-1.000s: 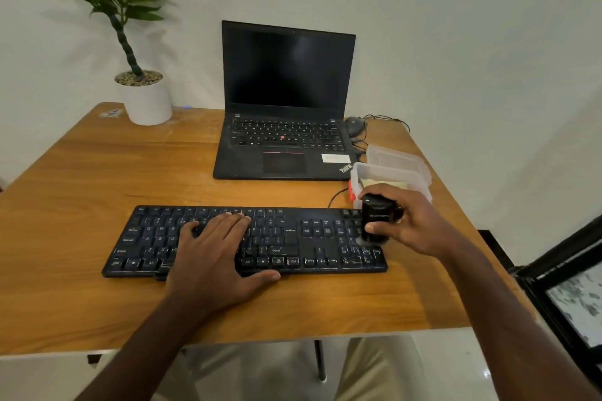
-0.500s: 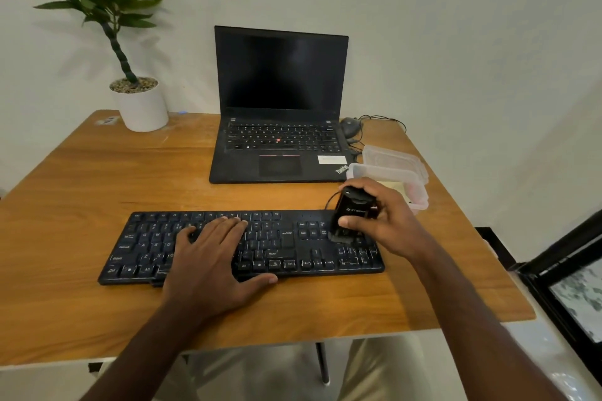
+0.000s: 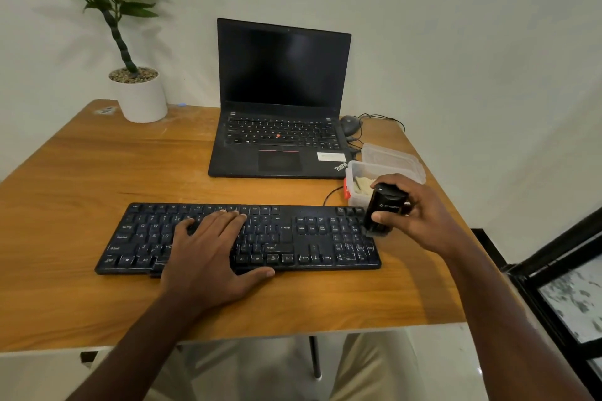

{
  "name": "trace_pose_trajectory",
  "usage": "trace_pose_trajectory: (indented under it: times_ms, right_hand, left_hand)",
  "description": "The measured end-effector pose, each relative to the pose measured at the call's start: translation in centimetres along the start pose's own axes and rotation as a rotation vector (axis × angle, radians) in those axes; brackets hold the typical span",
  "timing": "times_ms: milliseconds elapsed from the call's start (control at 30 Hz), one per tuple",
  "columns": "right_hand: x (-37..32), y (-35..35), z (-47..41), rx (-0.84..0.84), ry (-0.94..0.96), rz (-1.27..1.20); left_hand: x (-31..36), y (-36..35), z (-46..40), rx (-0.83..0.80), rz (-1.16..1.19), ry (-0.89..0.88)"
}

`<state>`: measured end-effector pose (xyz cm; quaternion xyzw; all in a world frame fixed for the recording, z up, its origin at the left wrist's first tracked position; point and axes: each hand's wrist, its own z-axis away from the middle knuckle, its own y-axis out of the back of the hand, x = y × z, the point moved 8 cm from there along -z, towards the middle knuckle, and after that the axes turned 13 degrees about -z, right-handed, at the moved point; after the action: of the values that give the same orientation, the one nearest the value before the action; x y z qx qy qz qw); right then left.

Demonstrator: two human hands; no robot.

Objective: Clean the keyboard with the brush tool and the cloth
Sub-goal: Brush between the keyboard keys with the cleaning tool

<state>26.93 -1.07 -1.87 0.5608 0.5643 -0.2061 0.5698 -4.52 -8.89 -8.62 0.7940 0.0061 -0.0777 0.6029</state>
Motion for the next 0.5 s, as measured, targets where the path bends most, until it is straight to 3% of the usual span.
trace_pose_trajectory:
  times_ms: [300,500]
  right_hand:
    - [-1.1,-4.0,-1.2,0.041,0.083,-0.209]
    - [-0.5,-5.8,-1.0,-0.117,0.0,-0.128]
  left_hand:
    - [0.0,-0.1,0.0,-0.016,-0.006,-0.001]
    - [0.0,0.0,0.1,-0.014,-0.003,-0.002]
